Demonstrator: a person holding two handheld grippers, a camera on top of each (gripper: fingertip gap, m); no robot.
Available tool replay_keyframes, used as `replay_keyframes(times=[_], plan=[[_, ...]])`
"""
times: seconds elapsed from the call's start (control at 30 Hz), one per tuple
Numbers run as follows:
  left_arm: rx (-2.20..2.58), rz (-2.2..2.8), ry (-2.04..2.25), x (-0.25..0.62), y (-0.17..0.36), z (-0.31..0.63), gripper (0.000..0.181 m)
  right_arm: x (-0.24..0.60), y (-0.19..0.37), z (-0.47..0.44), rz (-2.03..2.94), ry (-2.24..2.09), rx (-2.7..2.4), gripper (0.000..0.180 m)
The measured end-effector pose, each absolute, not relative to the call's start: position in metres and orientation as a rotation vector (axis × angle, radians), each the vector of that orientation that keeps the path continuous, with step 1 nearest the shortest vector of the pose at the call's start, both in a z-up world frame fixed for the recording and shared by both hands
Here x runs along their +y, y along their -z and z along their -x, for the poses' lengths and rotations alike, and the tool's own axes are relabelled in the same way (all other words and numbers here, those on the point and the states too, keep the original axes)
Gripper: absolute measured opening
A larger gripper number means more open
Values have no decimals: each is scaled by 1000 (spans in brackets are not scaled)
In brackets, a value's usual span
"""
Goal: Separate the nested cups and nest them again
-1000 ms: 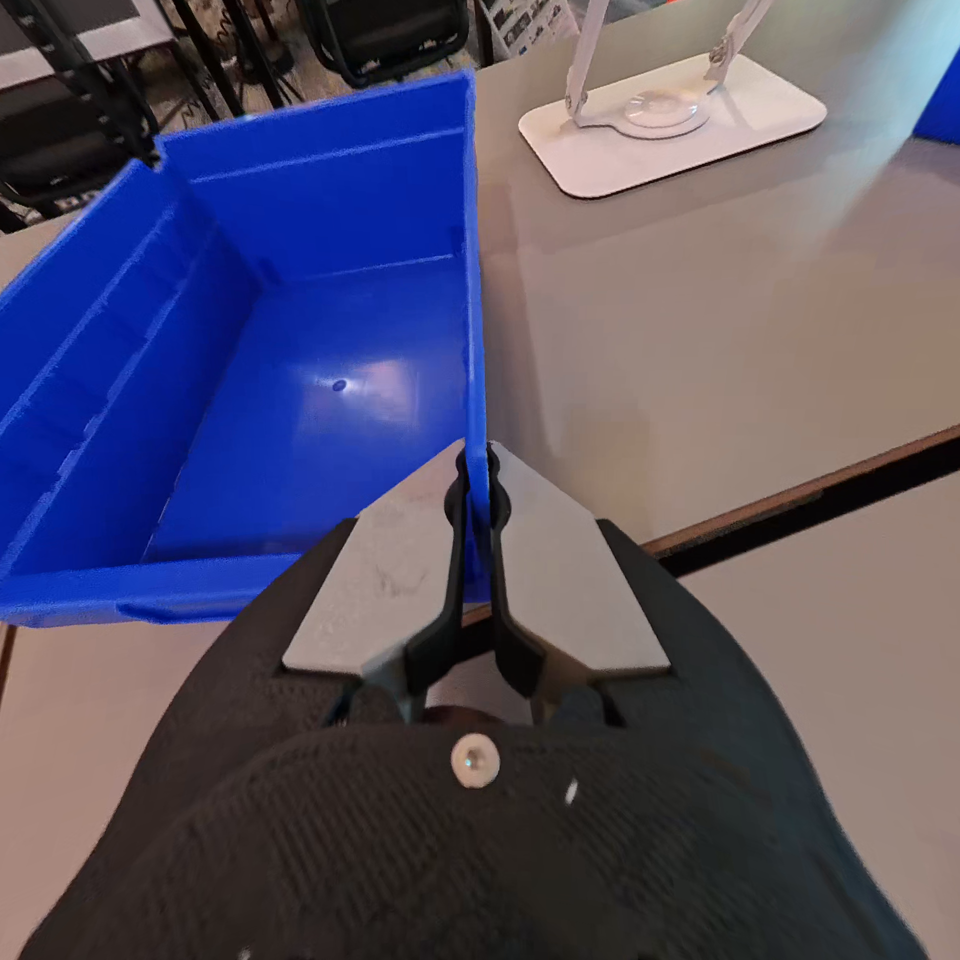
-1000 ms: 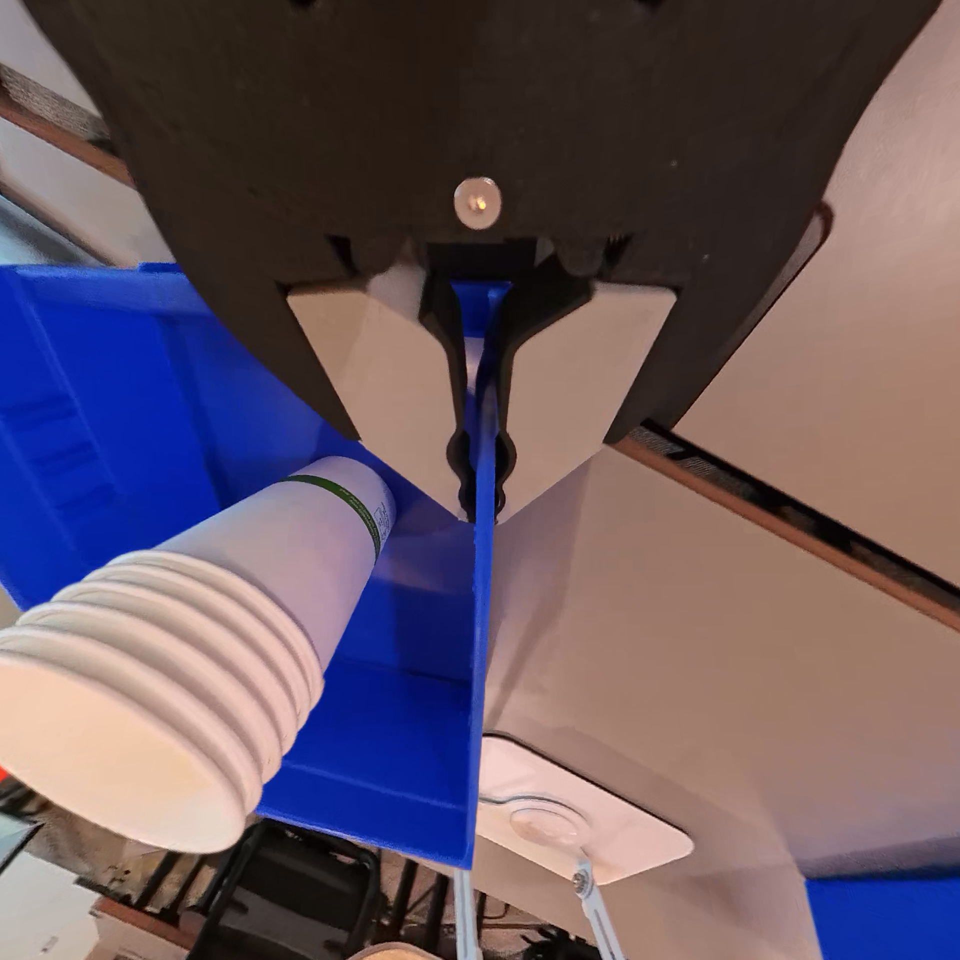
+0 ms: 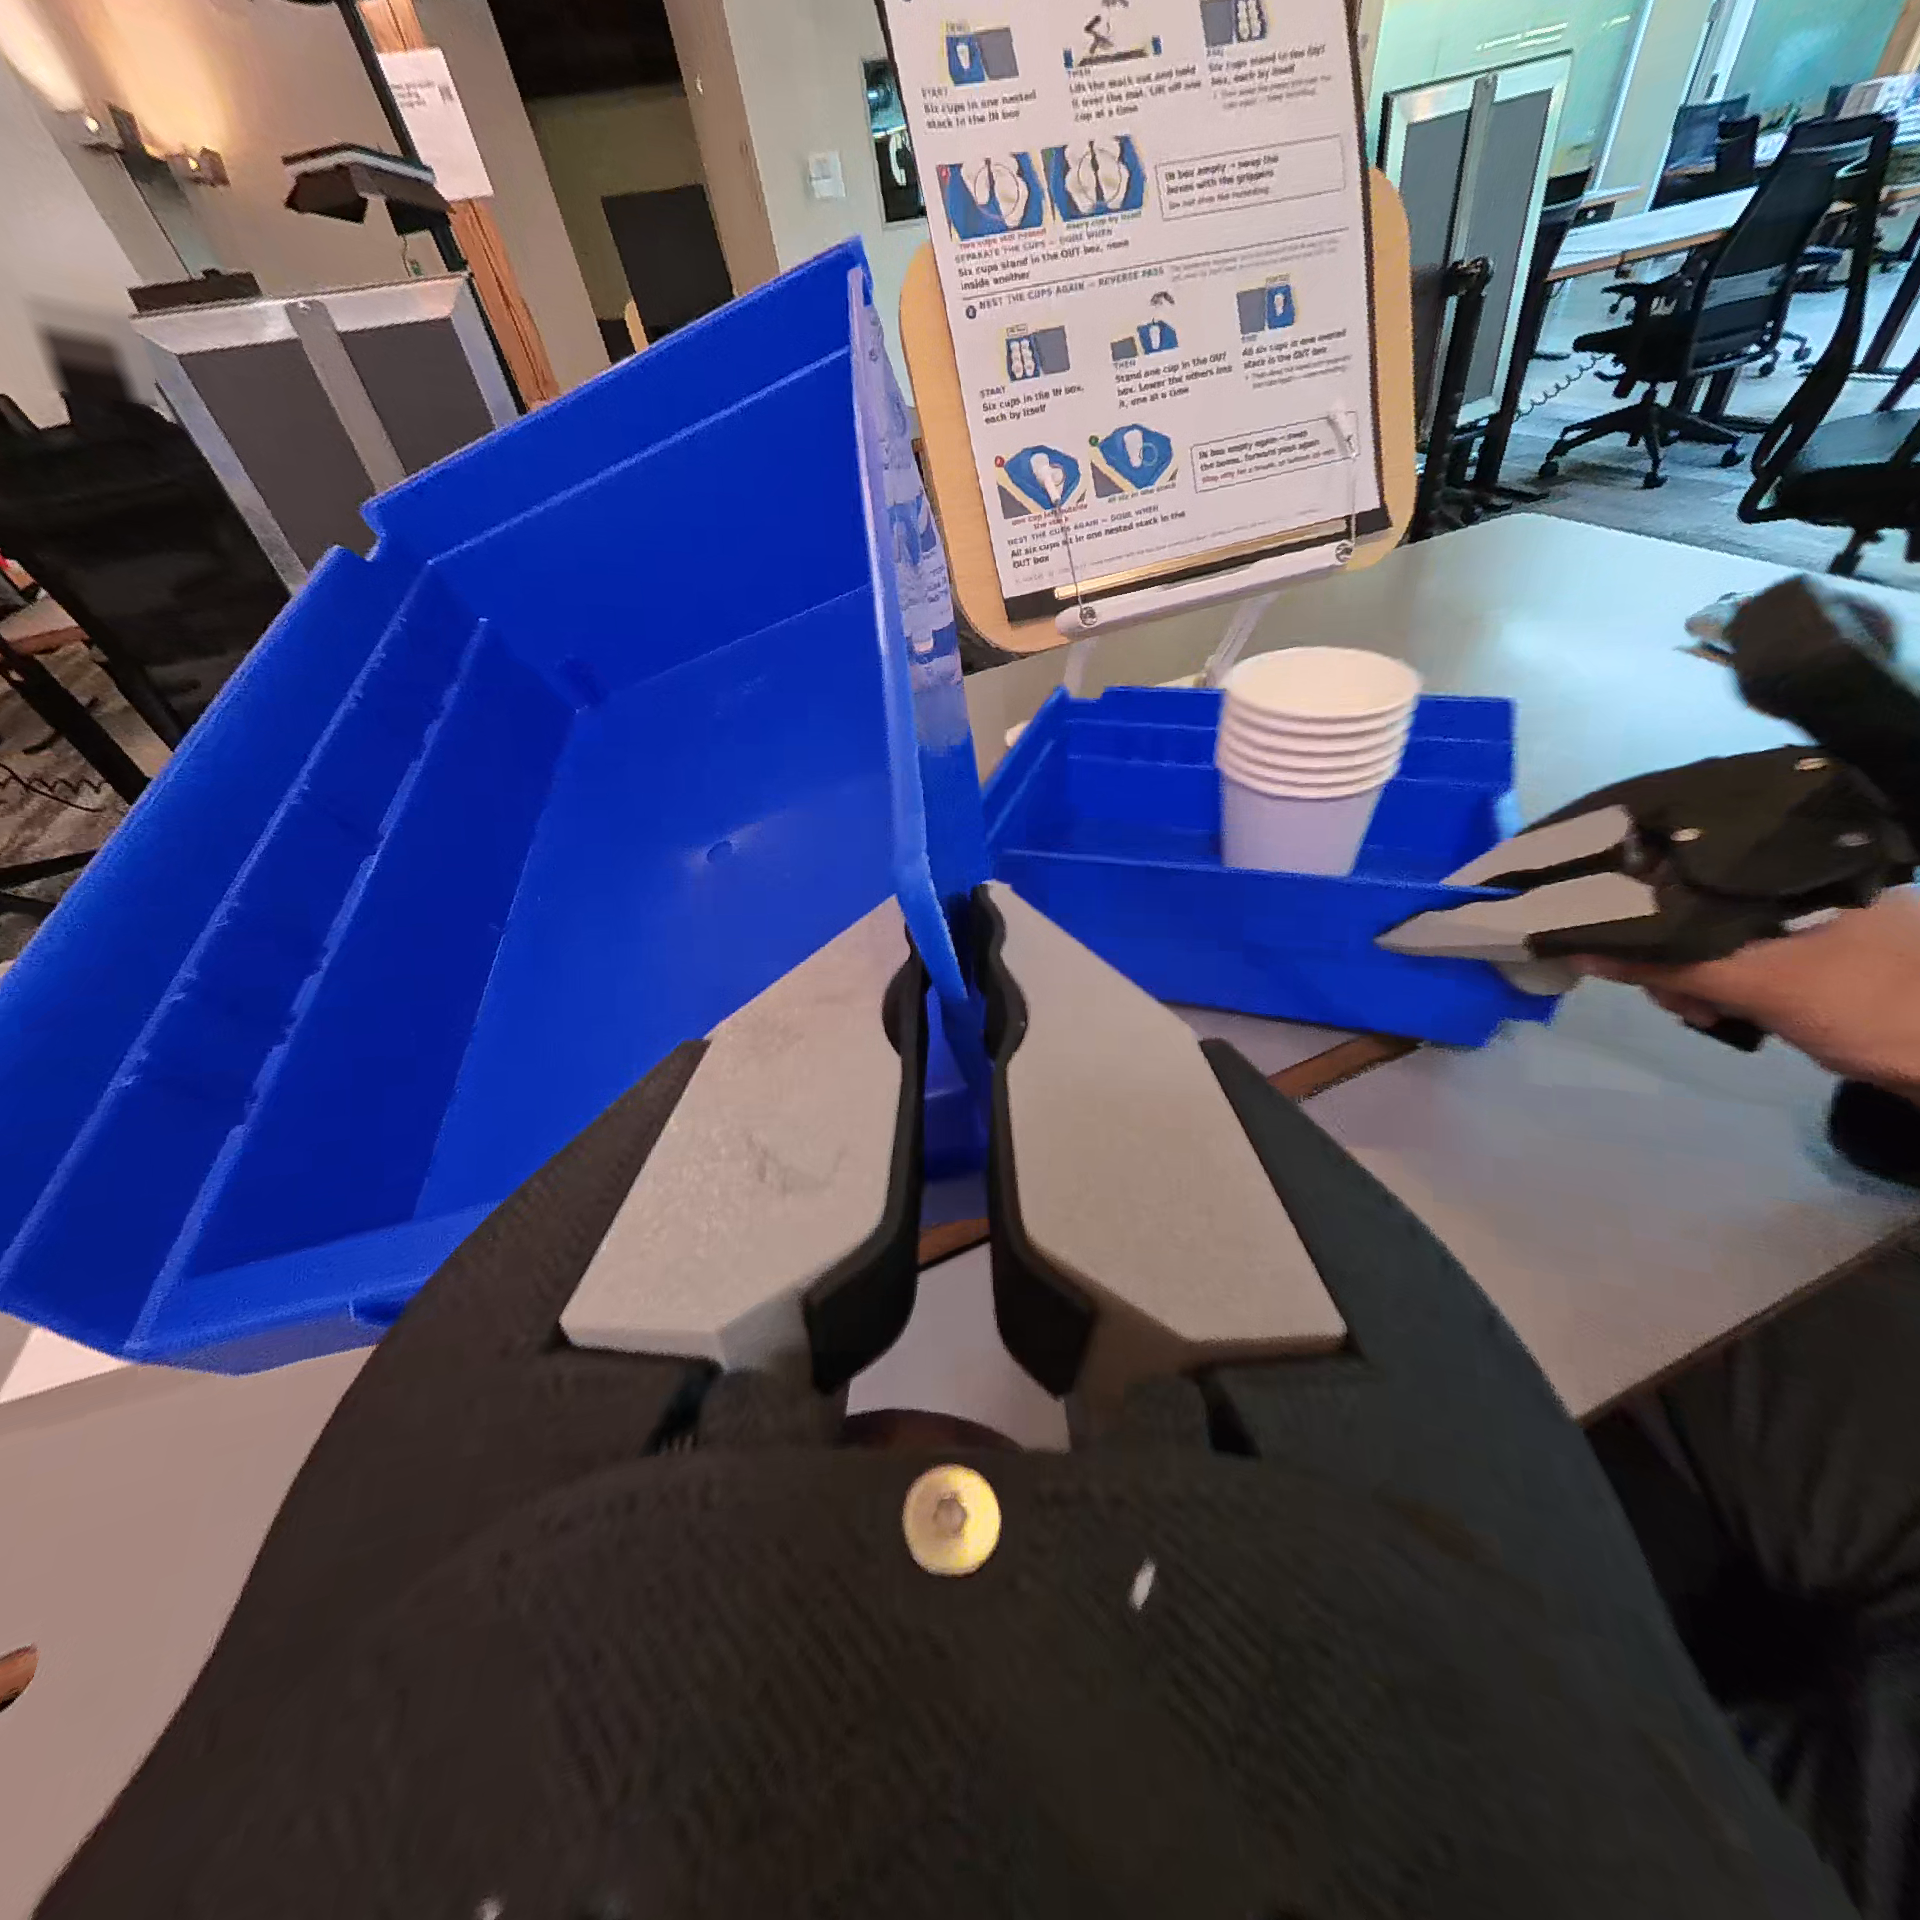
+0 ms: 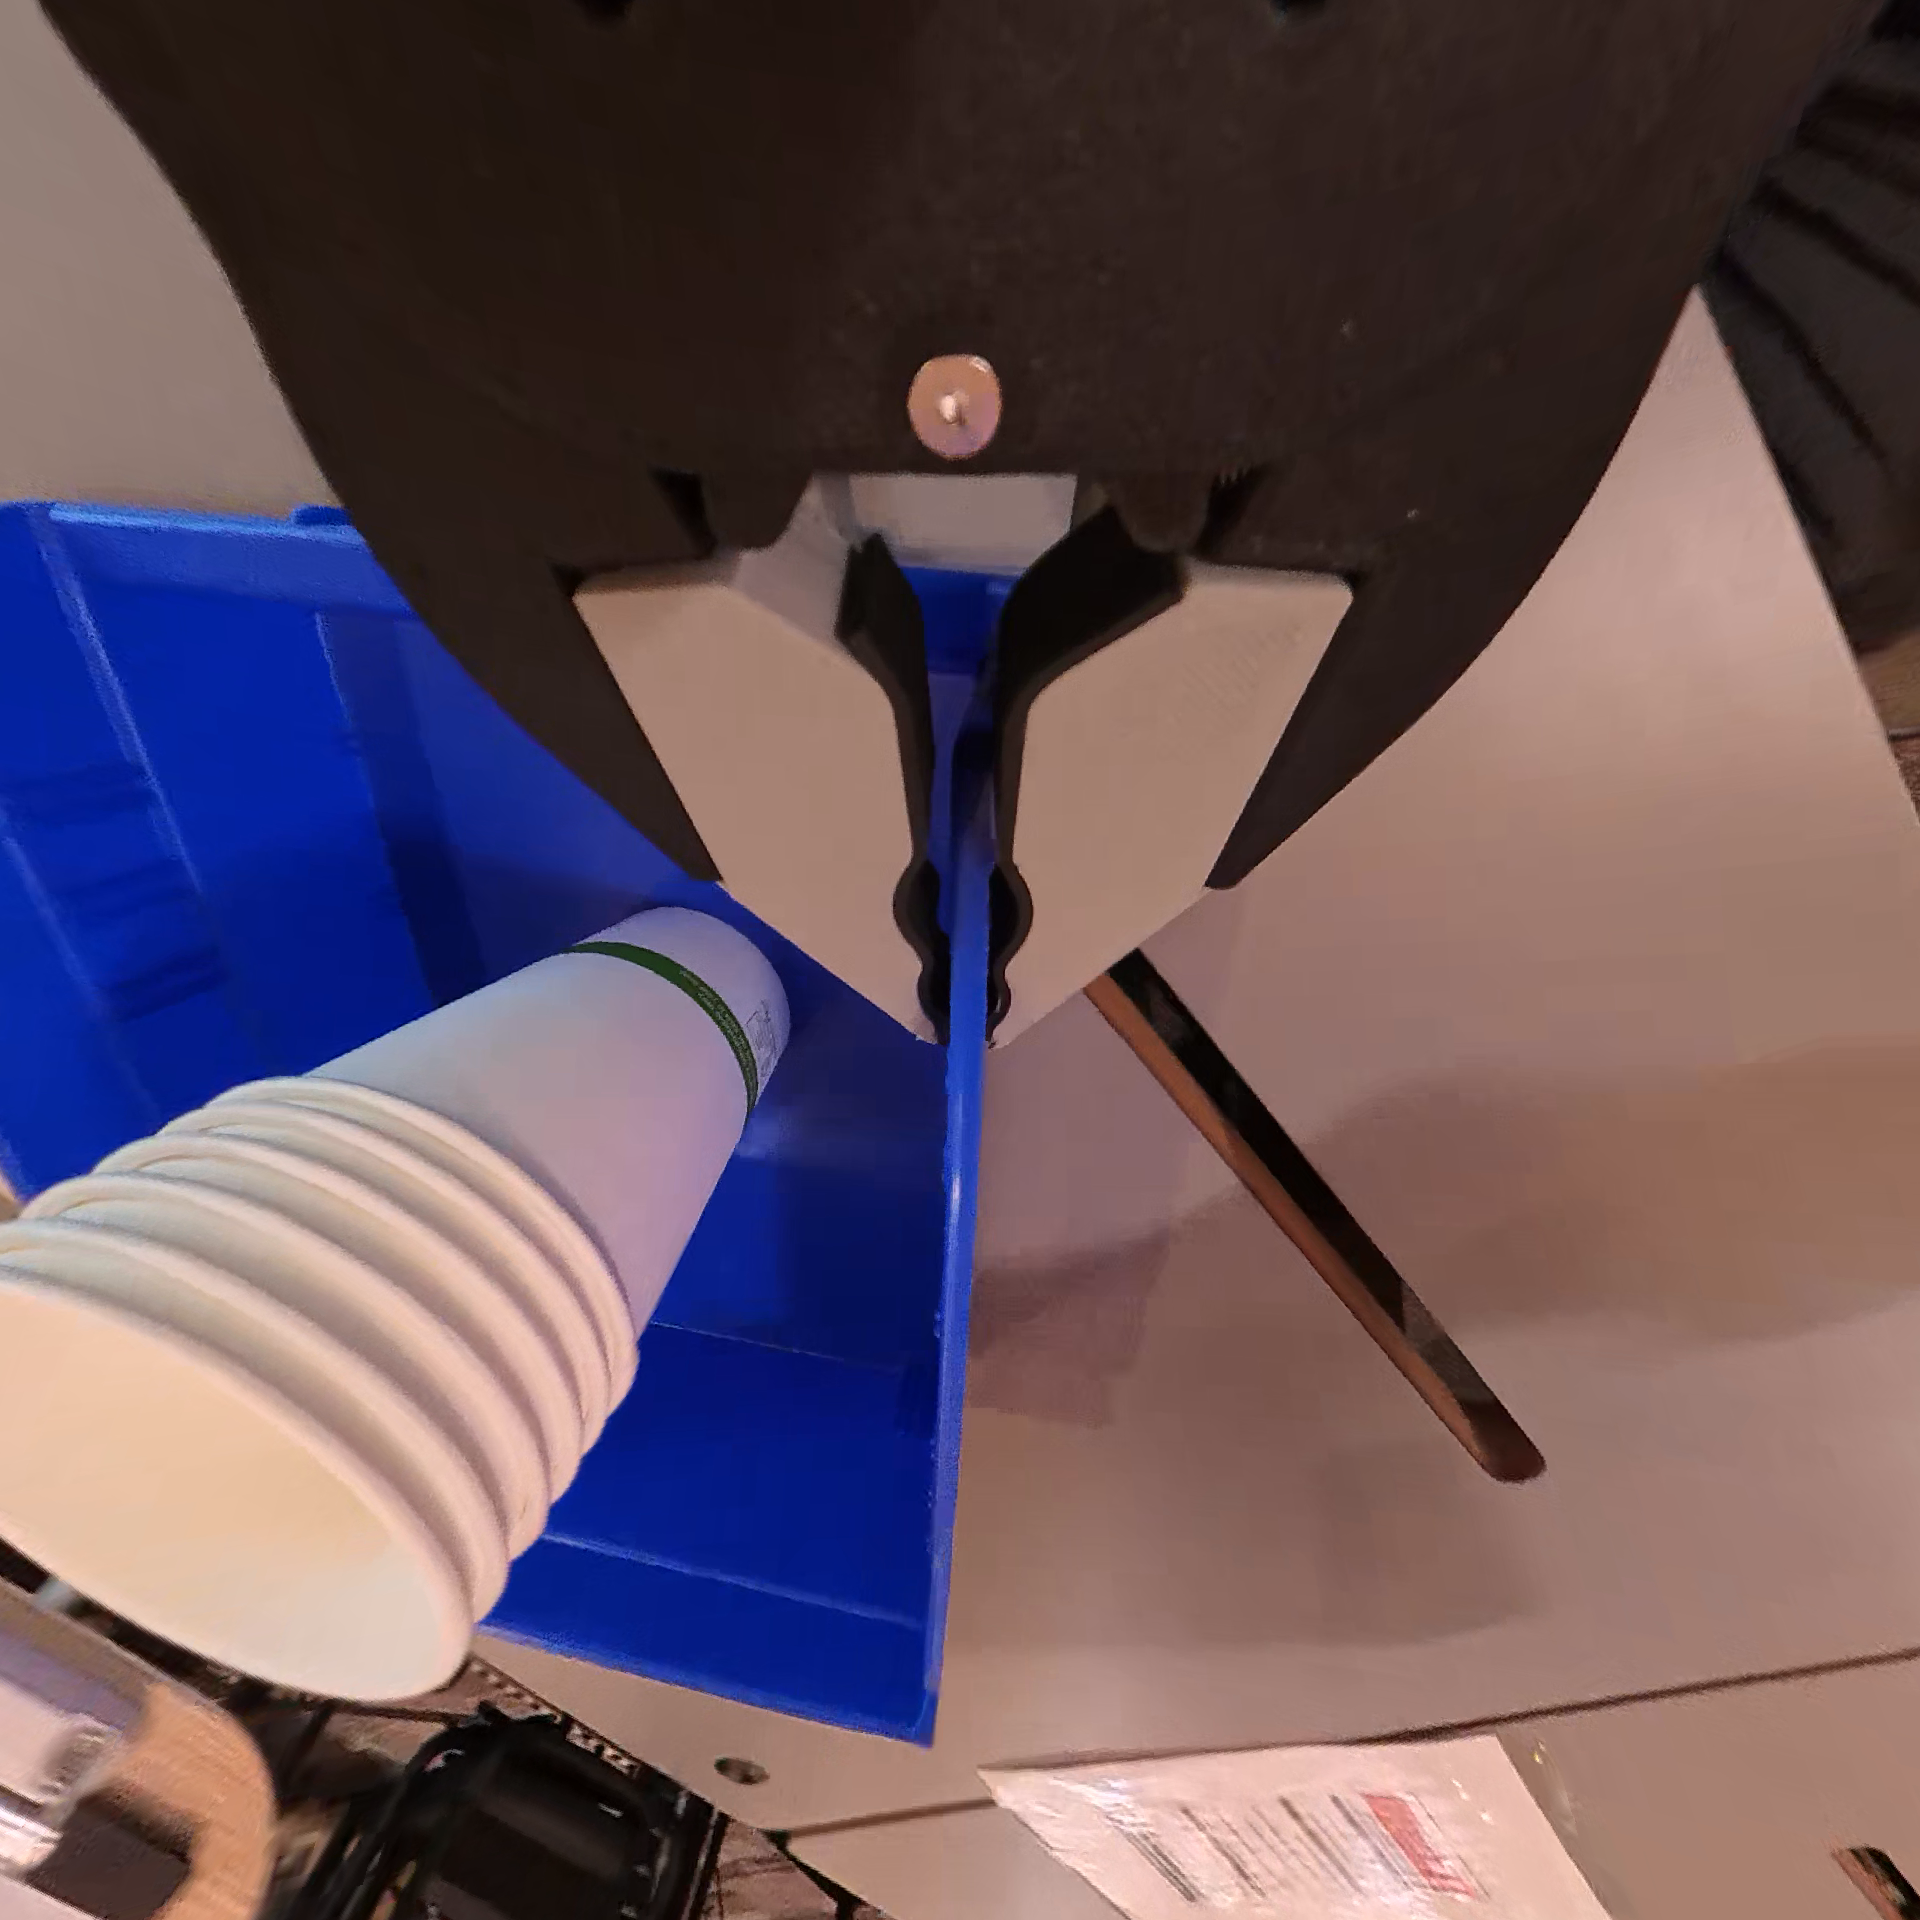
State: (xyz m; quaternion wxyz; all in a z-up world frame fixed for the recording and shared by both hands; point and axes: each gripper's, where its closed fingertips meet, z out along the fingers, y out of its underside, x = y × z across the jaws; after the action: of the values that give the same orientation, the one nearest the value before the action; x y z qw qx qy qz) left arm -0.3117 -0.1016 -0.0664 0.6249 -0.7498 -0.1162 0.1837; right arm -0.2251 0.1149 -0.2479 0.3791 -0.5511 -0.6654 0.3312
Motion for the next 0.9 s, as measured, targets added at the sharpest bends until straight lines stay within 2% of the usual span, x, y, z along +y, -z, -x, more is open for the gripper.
replay_keyframes(times=[0.3, 0.5, 0.63, 0.7, 0.77, 0.9], plan=[[-300, 1699, -441, -131, 71, 313, 4, 49, 251, 348, 1409, -880, -1722, 2], [-319, 1709, -508, -149, 76, 320, 4, 32, 206, 334, 1238, -1000, -1714, 0], [-333, 1692, -511, -160, 77, 320, 4, 95, 170, 300, 1225, -1000, -1536, 0], [-334, 1692, -509, -163, 78, 319, 4, 139, 177, 285, 1278, -974, -1519, 0], [-335, 1697, -514, -164, 78, 319, 5, 168, 206, 275, 1384, -936, -1603, 0], [-326, 1712, -523, -158, 80, 319, 5, 151, 242, 266, 1425, -1001, -1757, 0]])
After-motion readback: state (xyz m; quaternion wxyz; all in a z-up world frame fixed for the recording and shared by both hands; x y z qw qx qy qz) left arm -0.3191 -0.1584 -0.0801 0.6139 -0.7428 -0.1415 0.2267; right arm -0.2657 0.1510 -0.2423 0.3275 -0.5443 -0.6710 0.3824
